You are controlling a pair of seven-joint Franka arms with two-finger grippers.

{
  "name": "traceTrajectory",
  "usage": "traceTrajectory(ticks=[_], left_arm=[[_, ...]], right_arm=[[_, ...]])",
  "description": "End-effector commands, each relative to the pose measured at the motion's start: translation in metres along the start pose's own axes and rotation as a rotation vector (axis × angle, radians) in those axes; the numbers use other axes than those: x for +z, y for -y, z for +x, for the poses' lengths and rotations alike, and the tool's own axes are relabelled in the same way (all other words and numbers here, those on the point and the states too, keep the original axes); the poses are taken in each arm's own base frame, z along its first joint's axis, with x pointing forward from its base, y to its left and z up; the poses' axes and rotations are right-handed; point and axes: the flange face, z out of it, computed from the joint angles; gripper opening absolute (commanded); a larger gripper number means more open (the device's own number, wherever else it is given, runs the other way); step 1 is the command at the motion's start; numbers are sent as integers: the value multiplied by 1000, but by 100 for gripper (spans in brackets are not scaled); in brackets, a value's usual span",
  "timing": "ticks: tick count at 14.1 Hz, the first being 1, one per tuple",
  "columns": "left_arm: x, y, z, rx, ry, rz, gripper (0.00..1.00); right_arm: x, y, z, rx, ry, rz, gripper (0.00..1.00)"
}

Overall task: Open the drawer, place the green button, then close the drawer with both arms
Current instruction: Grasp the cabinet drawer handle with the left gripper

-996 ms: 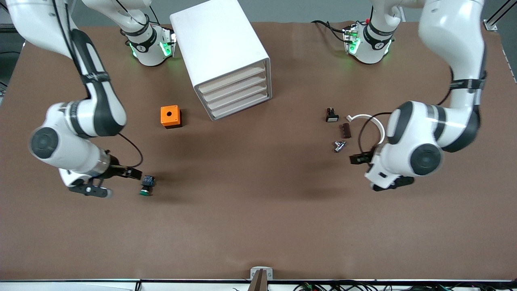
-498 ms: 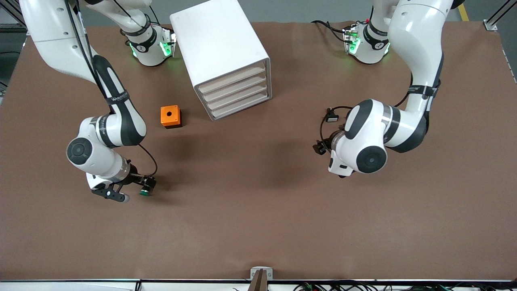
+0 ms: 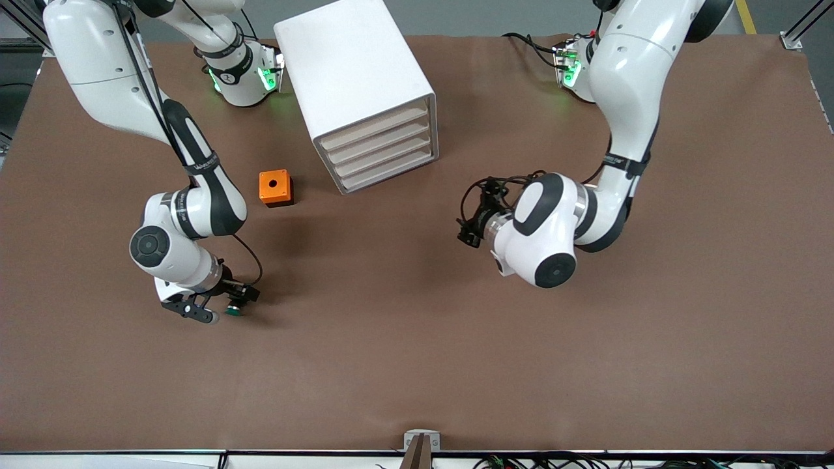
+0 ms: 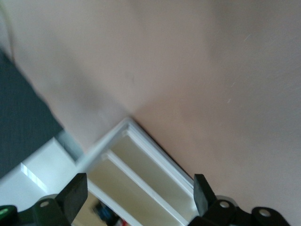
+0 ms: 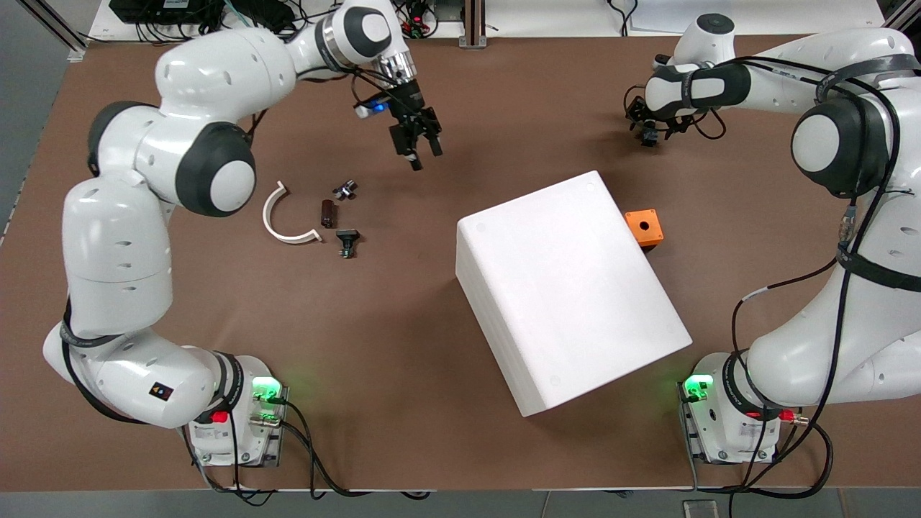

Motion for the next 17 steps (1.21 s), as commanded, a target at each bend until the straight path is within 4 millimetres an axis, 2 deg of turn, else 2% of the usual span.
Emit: traceTrajectory(ticks=[1,3,4,5,7,8,9,11,12,14,17], left_arm=[[30,-26,-7,-211,118,79,99],[58,-39,-4,-332,209,150,99],[76,-44,-8,-372,245,186,99],[90,-51,-4,-425,275,219,99],[119,-56,-9,-528,299,283,99],[134,-59,-9,-582,312,317,98],[156,-62,-11,-631,331,370,85],[173,-62,-14,-635,334,402,68],[185,-60,-17,-634,322,421,64],[203,-56,-18,-636,303,473,62],[217,-50,-20,-638,284,510,59]], right_arm=[[10,-5,-7,-1,-7,-16,99],[14,-7,-7,3,3,-20,96],[18,-7,-8,3,9,-22,91],[19,-7,-9,0,11,-24,80],[19,-6,-10,-1,16,-25,50],[19,-6,-10,0,16,-25,19],[18,-5,-10,-3,16,-25,0],[15,-5,-7,-5,11,-24,0],[15,-5,-7,-5,14,-25,0],[12,-5,-3,-5,9,-22,0],[11,-5,-3,-3,9,-22,0]])
